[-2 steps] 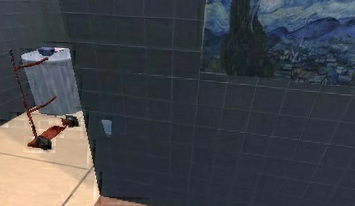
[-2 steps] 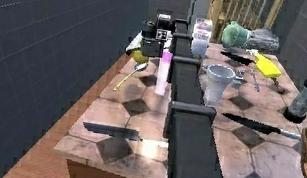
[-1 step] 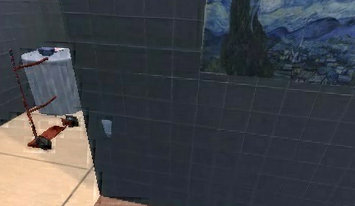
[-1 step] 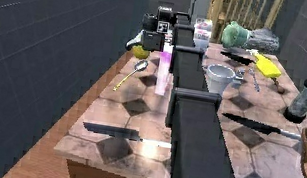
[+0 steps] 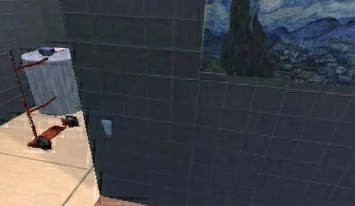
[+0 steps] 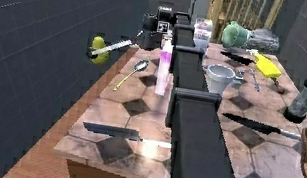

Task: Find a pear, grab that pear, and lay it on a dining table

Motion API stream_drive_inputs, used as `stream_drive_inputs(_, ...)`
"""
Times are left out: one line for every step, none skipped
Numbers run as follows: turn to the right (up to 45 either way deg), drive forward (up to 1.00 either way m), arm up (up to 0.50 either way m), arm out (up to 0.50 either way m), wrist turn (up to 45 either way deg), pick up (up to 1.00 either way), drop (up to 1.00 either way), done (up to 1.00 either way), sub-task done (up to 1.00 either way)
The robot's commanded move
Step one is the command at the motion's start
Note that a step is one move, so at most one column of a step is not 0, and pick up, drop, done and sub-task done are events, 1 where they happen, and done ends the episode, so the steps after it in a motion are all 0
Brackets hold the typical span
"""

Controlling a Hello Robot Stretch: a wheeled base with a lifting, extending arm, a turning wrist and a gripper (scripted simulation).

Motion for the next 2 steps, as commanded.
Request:
stream_drive_inputs(0.0, 0.00, 0.00, 0.00, -45.0, 0.00, 0.00, 0.00, 0.00)
stream_drive_inputs(0.0, 0.00, 0.00, 0.00, -27.0, 0.00, 0.00, 0.00, 0.00)
